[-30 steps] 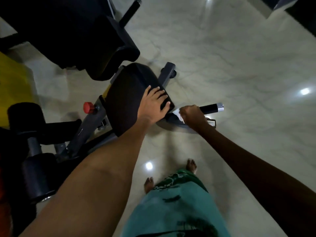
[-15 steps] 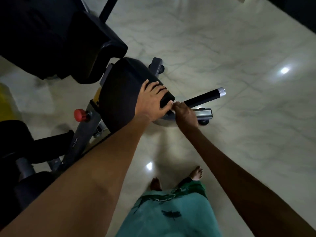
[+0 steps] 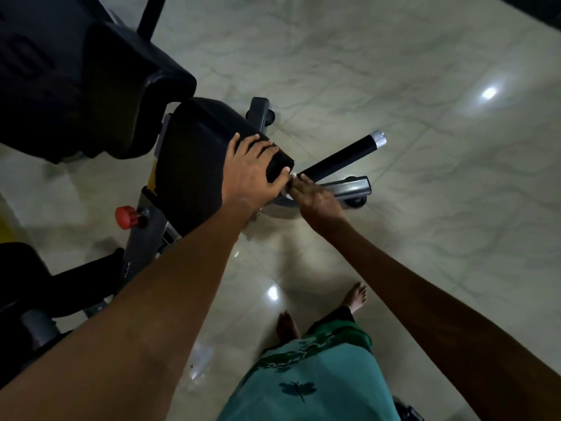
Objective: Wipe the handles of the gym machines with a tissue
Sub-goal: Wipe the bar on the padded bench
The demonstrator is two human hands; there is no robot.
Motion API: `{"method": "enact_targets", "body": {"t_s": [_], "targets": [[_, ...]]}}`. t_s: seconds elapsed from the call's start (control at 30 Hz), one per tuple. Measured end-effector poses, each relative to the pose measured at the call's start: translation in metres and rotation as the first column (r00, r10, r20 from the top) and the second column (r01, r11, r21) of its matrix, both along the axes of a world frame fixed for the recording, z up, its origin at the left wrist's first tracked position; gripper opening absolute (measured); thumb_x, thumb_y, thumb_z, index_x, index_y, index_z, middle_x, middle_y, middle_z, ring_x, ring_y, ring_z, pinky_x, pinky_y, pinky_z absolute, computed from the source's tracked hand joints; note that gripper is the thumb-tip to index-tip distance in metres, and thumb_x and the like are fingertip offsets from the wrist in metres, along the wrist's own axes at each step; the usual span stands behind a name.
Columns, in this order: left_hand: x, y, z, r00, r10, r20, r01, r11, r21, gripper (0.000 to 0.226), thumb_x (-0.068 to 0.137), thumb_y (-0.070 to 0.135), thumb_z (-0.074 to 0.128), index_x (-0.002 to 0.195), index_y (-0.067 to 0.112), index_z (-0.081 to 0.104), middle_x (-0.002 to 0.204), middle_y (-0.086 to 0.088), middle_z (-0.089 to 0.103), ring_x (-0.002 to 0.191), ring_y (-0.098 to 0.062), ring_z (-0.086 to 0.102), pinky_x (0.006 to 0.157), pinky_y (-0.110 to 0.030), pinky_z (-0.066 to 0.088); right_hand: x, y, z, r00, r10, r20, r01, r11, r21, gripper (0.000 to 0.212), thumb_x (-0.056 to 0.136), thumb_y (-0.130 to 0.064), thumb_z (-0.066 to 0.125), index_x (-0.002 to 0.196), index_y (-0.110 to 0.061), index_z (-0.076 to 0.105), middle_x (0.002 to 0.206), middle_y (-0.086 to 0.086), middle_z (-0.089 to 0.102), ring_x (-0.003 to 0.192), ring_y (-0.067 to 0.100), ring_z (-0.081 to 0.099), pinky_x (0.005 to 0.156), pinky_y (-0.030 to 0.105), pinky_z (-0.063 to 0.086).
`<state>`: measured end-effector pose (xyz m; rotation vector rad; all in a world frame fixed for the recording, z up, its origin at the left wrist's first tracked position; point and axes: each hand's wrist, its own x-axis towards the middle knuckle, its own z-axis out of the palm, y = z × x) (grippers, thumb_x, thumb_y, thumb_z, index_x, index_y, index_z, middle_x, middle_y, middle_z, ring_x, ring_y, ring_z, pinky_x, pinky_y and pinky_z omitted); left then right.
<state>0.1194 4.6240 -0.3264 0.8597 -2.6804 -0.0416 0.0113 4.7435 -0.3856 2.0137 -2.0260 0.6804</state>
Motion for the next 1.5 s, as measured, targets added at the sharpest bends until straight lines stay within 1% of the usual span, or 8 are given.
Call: {"method": "enact_targets", "body": {"t_s": [0.17,0.27,0.4,0.57,0.77,1.1,1.23,1.5], "targets": [[0.0,0.0,0.001,1.0,0.002,0.013,-0.002,1.0,0.007,0.053,0.085,0.05,0.04,0.109,0.012,0.067,0.116,-0.007,0.066,0.12,-0.026,0.053,0.112,-0.046,0.023,-0.017,0.005,0.001,0.953,-0.302,-0.001,0.3,0.948,-0.109,0.019,0.077,-0.003,0.056,0.09,-0.007,0.068,0.094,0.008,0.071,0.095,0.03,0.063,0.097,0.053,0.039],[-0.001,0.0,0.002,0.999,0.008,0.034,-0.009,1.0,0.012,0.054,0.084,0.051,0.04,0.11,0.012,0.067,0.117,-0.006,0.066,0.121,-0.026,0.052,0.113,-0.046,0.023,0.002,0.001,0.009,0.905,-0.423,0.044,0.423,0.906,0.014,0.018,0.082,-0.022,0.053,0.082,-0.009,0.066,0.091,0.008,0.065,0.084,0.028,0.057,0.079,0.038,0.04],[-0.001,0.001,0.002,0.999,0.015,0.036,-0.015,1.0,0.0,0.053,0.084,0.05,0.041,0.109,0.012,0.067,0.116,-0.007,0.066,0.12,-0.027,0.052,0.112,-0.046,0.024,0.016,-0.012,0.015,0.827,-0.488,0.281,0.488,0.87,0.073,0.024,0.085,-0.021,0.053,0.079,-0.001,0.066,0.084,0.014,0.059,0.072,0.027,0.056,0.062,0.034,0.046],[-0.001,0.002,0.003,0.999,0.017,0.044,-0.017,1.0,-0.006,0.052,0.084,0.049,0.041,0.109,0.011,0.067,0.116,-0.007,0.066,0.12,-0.027,0.052,0.112,-0.047,0.024,0.025,-0.017,0.019,0.576,-0.546,0.609,0.536,0.814,0.223,0.023,0.09,-0.003,0.052,0.112,0.002,0.055,0.113,0.019,0.054,0.096,0.027,0.057,0.074,0.028,0.045],[-0.002,0.002,0.004,0.999,0.019,0.048,-0.019,1.0,0.011,0.053,0.084,0.049,0.041,0.112,0.011,0.065,0.119,-0.007,0.064,0.122,-0.027,0.05,0.113,-0.046,0.022,0.011,-0.005,0.017,0.795,-0.437,0.421,0.446,0.891,0.082,0.021,0.079,0.004,0.057,0.097,0.002,0.067,0.091,0.022,0.06,0.076,0.035,0.06,0.053,0.037,0.052],[-0.002,0.002,0.004,0.998,0.018,0.063,-0.019,1.0,0.017,0.05,0.083,0.047,0.043,0.113,0.012,0.065,0.119,-0.007,0.064,0.123,-0.026,0.05,0.113,-0.045,0.021,0.003,-0.005,0.019,0.9,-0.333,0.282,0.322,0.943,0.087,0.018,0.07,0.014,0.065,0.084,0.004,0.066,0.084,0.02,0.059,0.072,0.034,0.06,0.048,0.035,0.053],[0.0,0.001,0.002,0.999,0.014,0.047,-0.013,1.0,-0.002,0.048,0.084,0.046,0.045,0.112,0.012,0.065,0.118,-0.007,0.064,0.122,-0.026,0.051,0.113,-0.044,0.021,-0.008,-0.012,0.022,0.825,-0.46,0.327,0.489,0.872,-0.007,0.021,0.074,0.004,0.046,0.076,0.0,0.067,0.079,0.019,0.058,0.067,0.033,0.059,0.044,0.026,0.044],[-0.001,0.001,0.003,0.999,0.011,0.045,-0.011,1.0,-0.005,0.047,0.084,0.045,0.046,0.111,0.012,0.066,0.118,-0.006,0.065,0.121,-0.025,0.051,0.113,-0.044,0.022,-0.014,0.006,0.016,0.893,-0.356,0.275,0.365,0.931,0.02,0.025,0.064,0.017,0.065,0.083,0.001,0.068,0.082,0.019,0.061,0.073,0.035,0.062,0.043,0.031,0.048]]}}
